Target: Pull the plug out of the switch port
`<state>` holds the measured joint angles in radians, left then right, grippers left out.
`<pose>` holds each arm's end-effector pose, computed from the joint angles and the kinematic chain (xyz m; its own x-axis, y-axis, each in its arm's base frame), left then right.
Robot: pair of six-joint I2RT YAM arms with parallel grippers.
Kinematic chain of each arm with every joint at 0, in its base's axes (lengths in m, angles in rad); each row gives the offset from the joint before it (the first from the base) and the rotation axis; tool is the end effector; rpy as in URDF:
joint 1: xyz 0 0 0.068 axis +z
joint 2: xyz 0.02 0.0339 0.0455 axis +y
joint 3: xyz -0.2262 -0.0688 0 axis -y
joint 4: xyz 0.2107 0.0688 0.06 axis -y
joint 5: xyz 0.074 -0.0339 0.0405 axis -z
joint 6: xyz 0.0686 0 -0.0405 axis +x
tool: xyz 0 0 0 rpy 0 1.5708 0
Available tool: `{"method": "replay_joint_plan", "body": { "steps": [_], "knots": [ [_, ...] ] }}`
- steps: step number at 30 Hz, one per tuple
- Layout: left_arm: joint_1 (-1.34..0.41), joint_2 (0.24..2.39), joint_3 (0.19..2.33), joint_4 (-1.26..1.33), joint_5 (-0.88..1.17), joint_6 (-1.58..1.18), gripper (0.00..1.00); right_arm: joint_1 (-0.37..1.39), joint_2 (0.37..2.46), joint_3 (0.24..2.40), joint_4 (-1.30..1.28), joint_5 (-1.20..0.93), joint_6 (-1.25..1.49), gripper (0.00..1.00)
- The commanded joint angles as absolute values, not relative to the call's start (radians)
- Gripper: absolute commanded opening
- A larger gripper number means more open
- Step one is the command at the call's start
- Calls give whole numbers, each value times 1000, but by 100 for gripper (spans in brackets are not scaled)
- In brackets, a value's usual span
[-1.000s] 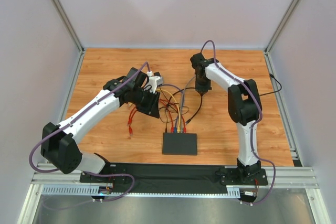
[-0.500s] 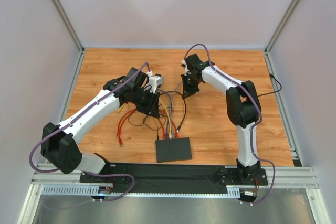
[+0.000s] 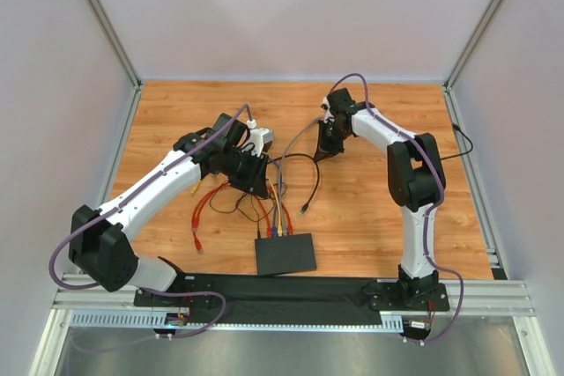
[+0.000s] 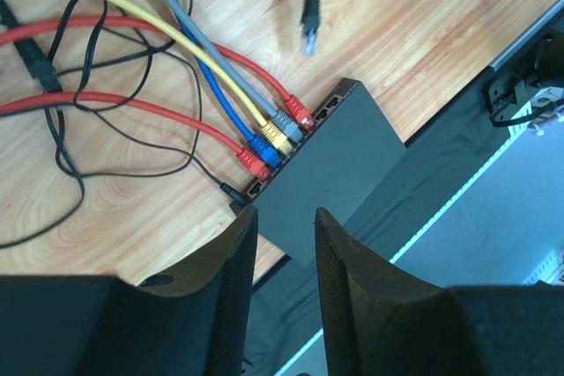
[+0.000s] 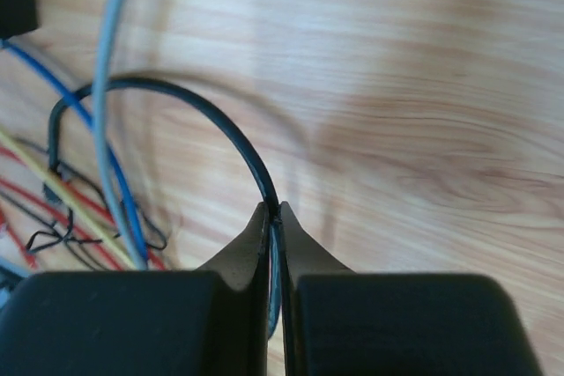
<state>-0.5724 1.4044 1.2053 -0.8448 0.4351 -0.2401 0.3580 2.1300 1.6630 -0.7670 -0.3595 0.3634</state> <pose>0.2108 -0.1702 0.2360 -0.8649 0.3008 -0.4018 0.4774 0.7402 -0.4735 0.3670 0.1631 0.1335 -0.9815 -0.0120 -0.1909 -0.0941 0.8989 0.4278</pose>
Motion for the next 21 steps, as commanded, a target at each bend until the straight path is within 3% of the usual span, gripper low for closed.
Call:
{"method": "replay_joint_plan", "body": {
  "steps": [1,12,18,19,20,21],
  "knots": [
    [-568,1397,1216,-844,439,-235,40,342,2111,1649,-753,-166,426,0],
    [-566,1413,1224,-844,440,-232,40,321,2072,1602,-776,33,442,0],
    [-566,1413,1223,-839,437,-236,40,365,2042,1621,-752,15,273,1],
    [-566,1416,1224,-838,439,-238,40,365,2045,1623,-752,-23,265,5],
    [-566,1417,1227,-838,442,-239,40,367,2058,1628,-752,-70,258,20],
    [-566,1417,1229,-836,445,-239,40,368,2069,1649,-762,-89,249,25]
  ]
}}
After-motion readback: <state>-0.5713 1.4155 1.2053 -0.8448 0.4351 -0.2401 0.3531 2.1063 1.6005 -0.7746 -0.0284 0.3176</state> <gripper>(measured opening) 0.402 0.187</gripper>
